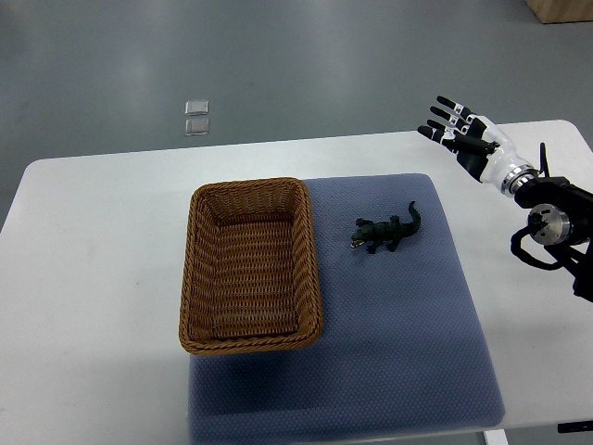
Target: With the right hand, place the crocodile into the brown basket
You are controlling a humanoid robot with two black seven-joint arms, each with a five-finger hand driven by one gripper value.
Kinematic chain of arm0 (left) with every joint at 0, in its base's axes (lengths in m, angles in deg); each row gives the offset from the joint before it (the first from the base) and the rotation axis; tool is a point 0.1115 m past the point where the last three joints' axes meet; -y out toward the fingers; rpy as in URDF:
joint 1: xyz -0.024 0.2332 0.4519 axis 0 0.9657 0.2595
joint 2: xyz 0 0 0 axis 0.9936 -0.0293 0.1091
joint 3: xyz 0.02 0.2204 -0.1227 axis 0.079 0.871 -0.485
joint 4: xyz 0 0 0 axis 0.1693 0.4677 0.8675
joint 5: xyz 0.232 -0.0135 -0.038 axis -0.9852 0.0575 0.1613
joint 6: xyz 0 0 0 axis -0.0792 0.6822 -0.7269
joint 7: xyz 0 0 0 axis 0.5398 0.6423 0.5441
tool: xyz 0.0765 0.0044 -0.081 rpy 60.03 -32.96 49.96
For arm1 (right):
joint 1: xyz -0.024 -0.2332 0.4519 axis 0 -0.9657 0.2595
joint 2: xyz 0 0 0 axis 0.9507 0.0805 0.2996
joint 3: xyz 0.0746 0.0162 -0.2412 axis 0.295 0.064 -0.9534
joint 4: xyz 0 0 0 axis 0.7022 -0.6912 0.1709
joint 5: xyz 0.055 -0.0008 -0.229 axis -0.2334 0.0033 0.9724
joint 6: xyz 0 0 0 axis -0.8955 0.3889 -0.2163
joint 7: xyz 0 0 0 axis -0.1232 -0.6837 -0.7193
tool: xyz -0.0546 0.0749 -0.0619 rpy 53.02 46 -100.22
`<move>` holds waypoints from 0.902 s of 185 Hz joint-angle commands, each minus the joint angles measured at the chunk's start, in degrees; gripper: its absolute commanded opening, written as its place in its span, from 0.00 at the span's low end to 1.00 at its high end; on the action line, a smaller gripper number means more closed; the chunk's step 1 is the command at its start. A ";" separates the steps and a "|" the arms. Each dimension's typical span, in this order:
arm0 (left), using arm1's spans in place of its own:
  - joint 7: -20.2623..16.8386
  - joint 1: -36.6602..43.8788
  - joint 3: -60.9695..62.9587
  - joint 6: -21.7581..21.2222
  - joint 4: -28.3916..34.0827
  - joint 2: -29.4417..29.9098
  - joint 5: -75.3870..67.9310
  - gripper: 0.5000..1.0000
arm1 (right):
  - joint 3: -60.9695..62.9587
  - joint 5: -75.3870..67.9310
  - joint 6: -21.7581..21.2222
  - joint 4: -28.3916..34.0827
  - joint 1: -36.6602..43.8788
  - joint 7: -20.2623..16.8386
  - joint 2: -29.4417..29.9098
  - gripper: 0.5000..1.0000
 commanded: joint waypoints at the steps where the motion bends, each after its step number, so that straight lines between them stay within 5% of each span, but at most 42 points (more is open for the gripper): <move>1: 0.02 0.00 0.00 0.00 0.00 0.00 0.00 1.00 | -0.05 0.12 -0.01 0.00 0.05 0.00 -0.07 0.86; 167: 0.02 0.00 0.09 0.00 0.00 0.00 0.00 1.00 | -0.23 0.30 -1.15 0.00 0.31 0.35 -0.25 0.85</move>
